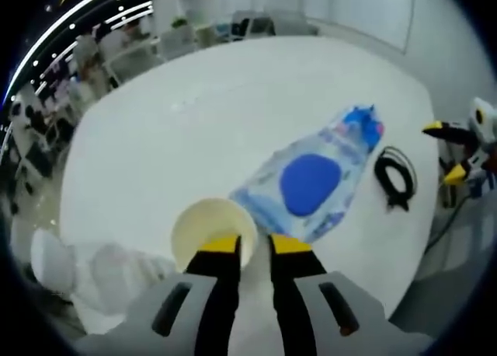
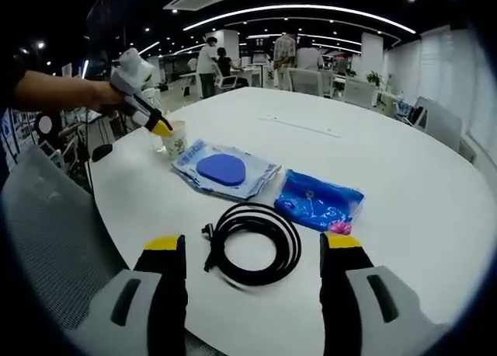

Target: Arrange the tabletop items into an orderly group along one side of the table until the central work area is clear of visible clutter.

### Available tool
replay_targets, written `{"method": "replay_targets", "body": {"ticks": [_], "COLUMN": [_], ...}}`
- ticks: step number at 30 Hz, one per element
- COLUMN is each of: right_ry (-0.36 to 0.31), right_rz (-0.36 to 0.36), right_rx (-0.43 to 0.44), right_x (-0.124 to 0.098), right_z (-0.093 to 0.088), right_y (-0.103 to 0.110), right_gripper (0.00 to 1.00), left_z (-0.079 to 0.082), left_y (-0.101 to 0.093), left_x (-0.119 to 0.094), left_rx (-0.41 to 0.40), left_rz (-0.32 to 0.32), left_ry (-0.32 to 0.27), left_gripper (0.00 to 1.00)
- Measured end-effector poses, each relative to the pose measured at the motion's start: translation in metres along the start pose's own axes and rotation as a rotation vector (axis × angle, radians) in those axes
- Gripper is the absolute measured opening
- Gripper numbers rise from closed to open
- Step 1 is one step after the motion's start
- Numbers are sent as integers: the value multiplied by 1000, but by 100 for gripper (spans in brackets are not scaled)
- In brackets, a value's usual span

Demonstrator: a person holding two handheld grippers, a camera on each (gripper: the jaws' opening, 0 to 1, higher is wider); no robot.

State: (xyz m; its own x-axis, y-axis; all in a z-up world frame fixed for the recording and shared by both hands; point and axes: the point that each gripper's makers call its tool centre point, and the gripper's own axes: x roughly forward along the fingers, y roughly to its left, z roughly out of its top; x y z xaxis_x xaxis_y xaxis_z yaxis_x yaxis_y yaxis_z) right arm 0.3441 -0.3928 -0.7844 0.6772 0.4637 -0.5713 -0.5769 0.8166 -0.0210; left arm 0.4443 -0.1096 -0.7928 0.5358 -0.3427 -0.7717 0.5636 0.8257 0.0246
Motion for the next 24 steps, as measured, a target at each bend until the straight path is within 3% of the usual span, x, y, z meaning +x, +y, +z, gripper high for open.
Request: {"method": "replay_targets", "body": {"ticks": [5,10,24], "right_ry": [-3,-16,-38], "right_rz": [3,0,2], "right_rx": [-8,-6,-8], "right_x": [1,1,1], "right_z": [3,8,12], "right_y": [-1,-4,-2], "right_gripper": [70,71,78], "left_z": [1,4,-14], "left_y": [-2,-5,-4], "left_x": [-10,-29,-100], "left_rx": [-10,-67,-212], "left_rz": [-7,-26,33], "left_ry": [-32,-117,-305], "left_gripper": [24,29,41]}}
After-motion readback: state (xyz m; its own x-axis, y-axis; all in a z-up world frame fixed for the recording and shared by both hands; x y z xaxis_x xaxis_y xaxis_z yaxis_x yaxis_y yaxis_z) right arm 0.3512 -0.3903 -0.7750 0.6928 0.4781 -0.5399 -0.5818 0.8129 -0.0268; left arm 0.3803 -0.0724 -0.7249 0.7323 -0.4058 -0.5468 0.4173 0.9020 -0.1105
